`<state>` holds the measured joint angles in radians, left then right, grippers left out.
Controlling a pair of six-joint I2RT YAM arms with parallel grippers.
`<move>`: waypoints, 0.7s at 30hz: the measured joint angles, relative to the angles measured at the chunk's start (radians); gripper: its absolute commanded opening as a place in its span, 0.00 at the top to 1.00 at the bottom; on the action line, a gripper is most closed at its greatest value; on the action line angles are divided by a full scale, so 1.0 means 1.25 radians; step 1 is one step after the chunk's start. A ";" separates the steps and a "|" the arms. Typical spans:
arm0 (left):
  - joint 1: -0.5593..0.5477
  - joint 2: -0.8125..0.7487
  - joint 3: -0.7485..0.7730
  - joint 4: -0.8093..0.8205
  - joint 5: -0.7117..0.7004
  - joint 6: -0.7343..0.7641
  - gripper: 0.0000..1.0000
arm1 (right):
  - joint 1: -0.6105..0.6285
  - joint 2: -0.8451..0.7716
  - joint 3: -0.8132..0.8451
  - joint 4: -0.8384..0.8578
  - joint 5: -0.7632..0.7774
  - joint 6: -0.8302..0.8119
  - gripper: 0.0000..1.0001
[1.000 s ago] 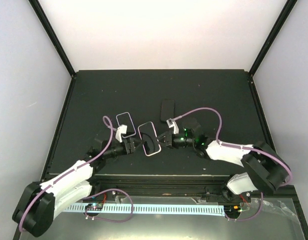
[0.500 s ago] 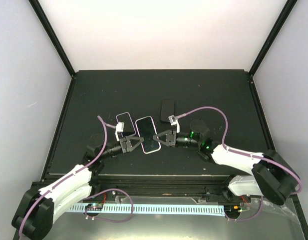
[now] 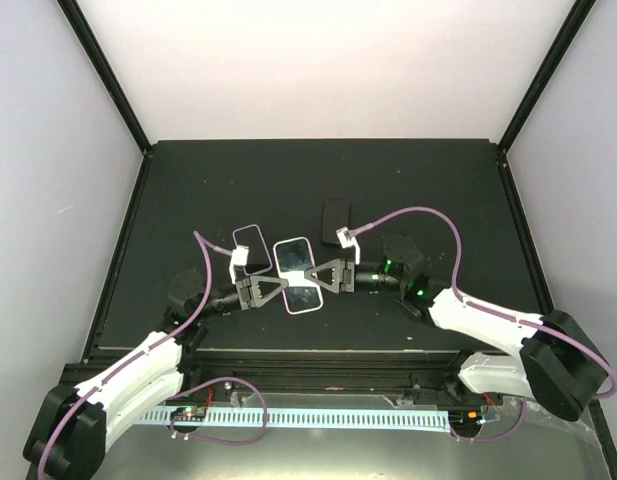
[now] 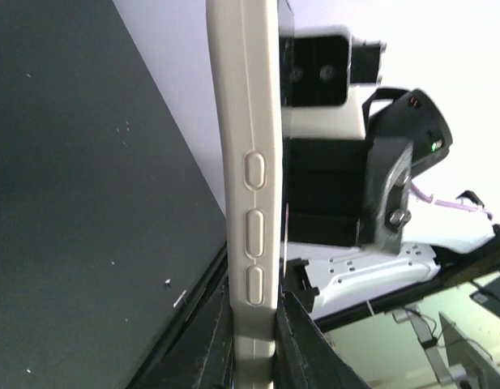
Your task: Put the phone into the phone case
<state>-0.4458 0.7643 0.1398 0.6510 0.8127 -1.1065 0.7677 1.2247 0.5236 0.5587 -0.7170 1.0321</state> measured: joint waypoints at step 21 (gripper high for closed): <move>0.000 -0.078 0.005 -0.129 0.139 0.132 0.98 | -0.025 -0.007 0.147 -0.213 -0.024 -0.083 0.71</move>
<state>-0.4454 0.6670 0.1455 0.4892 0.9859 -0.9417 0.7368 1.2163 0.7078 0.2928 -0.7475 0.9287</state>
